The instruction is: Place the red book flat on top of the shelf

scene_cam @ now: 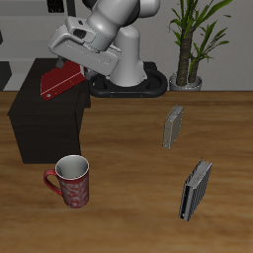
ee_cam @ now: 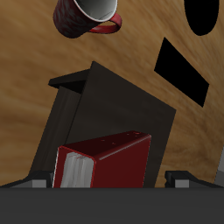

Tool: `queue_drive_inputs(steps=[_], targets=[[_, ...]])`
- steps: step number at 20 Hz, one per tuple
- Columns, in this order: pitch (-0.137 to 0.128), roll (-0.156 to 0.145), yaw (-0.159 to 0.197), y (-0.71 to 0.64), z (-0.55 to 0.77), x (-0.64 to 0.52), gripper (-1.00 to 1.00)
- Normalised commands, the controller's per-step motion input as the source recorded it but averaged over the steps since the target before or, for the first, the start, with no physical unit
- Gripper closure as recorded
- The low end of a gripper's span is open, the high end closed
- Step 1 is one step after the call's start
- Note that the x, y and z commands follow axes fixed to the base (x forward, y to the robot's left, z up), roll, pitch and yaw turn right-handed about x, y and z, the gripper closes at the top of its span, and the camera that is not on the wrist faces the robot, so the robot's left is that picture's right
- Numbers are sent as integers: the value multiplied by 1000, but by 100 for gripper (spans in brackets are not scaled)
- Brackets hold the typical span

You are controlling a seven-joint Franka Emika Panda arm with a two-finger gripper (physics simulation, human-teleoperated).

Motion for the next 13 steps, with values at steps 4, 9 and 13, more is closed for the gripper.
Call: queue_drive_inputs(steps=[4, 9, 13], targets=[[-15, 103, -9, 343, 91, -5, -100], [-20, 119, -40, 271, 92, -171, -100], [-17, 59, -17, 119, 2, -126, -100]])
